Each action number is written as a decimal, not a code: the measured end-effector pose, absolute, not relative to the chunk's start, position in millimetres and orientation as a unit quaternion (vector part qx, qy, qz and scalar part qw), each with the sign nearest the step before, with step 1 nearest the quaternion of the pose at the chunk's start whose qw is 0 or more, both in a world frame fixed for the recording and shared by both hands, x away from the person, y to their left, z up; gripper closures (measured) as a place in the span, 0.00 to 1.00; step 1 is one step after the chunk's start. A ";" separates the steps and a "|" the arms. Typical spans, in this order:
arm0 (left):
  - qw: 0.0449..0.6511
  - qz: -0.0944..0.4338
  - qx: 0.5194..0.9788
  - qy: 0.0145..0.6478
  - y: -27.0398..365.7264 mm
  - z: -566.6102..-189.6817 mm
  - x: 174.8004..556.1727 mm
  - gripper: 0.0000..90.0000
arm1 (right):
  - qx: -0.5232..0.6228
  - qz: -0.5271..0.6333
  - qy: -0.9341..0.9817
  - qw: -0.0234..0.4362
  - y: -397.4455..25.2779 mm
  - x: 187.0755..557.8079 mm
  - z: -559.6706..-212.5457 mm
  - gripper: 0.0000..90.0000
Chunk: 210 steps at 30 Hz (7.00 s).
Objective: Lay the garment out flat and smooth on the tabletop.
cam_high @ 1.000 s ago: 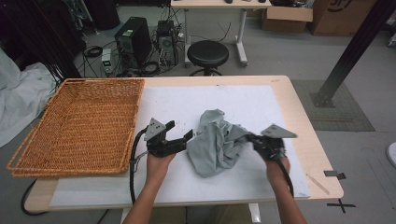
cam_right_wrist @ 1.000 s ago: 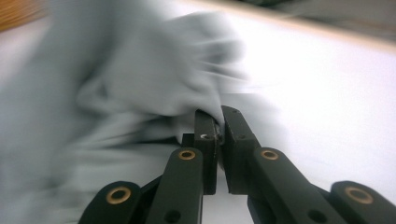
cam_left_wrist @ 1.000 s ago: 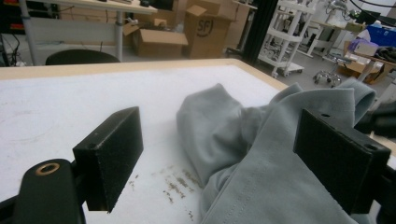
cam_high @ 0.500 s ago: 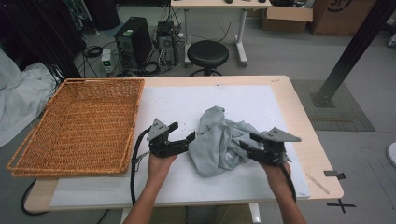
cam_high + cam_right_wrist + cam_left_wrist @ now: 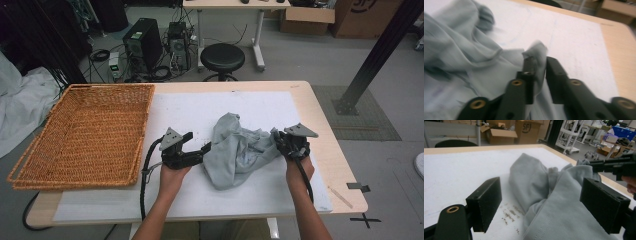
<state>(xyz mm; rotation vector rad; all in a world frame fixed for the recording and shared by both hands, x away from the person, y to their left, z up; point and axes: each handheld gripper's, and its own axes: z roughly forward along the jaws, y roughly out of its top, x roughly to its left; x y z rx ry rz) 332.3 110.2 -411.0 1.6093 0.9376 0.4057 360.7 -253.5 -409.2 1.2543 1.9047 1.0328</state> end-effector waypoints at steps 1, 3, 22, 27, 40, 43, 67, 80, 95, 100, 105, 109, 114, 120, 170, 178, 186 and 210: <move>0.579 0.174 0.688 0.401 111.0 -411.1 332.6 0.21 | 0.461 0.405 0.728 0.306 -249.5 355.8 -404.2 0.70; 0.579 0.174 0.687 0.404 112.5 -411.4 333.5 0.21 | 0.427 0.434 0.743 0.279 -237.4 342.6 -397.4 0.62; 0.570 0.134 0.709 0.394 108.7 -418.6 336.6 0.27 | 0.332 0.522 0.754 0.222 -273.0 267.7 -412.7 0.99; 0.559 0.114 0.723 0.390 101.3 -425.1 338.4 0.31 | 0.340 0.507 0.761 0.219 -299.2 245.0 -424.3 0.99; 0.511 0.080 0.746 0.420 89.9 -447.6 359.7 0.40 | 0.356 0.513 0.751 0.216 -315.0 221.3 -429.1 0.75; 0.495 0.058 0.760 0.417 88.6 -448.9 360.6 0.63 | 0.360 0.512 0.748 0.222 -313.4 226.4 -426.2 0.70; 0.481 0.116 0.733 0.467 133.7 -426.9 323.3 0.95 | 0.437 0.443 0.751 0.221 -286.0 294.3 -421.0 0.61; 0.479 0.138 0.712 0.494 160.9 -430.2 295.3 0.95 | 0.395 0.306 0.833 0.238 -204.1 406.7 -424.0 0.94; 0.478 0.143 0.704 0.505 159.5 -434.8 302.3 0.95 | 0.311 0.440 0.833 0.128 -218.0 368.1 -414.4 0.57; 0.481 0.136 0.700 0.510 160.4 -436.1 305.3 0.94 | 0.303 0.388 0.861 0.127 -212.5 359.7 -435.1 0.88; 0.478 0.125 0.702 0.512 162.1 -438.1 304.8 0.93 | 0.250 0.443 0.853 0.116 -227.7 330.7 -422.4 0.98; 0.486 0.115 0.692 0.521 165.2 -438.8 299.9 0.74 | 0.169 0.473 0.860 0.089 -233.7 288.1 -413.6 0.98; 0.491 0.109 0.696 0.512 167.7 -436.5 292.2 0.65 | 0.103 0.422 0.899 0.064 -238.6 245.9 -431.1 0.98; 0.501 0.082 0.726 0.464 155.6 -429.0 290.4 0.62 | 0.144 0.454 0.877 0.072 -263.0 228.3 -430.3 0.74; 0.458 0.213 0.644 0.574 138.3 -418.3 339.4 0.99 | 0.436 0.370 0.803 0.168 -263.4 337.9 -446.5 0.76; 0.449 0.219 0.650 0.573 139.7 -417.3 331.2 0.98 | 0.486 0.338 0.757 0.278 -272.1 359.3 -440.9 0.83; 0.473 0.185 0.669 0.543 137.8 -411.7 327.2 0.82 | 0.407 0.462 0.771 0.165 -238.6 346.6 -422.8 0.59; 0.476 0.131 0.714 0.496 132.3 -419.5 327.0 0.68 | 0.104 0.450 0.887 -0.023 -131.4 298.9 -422.4 0.98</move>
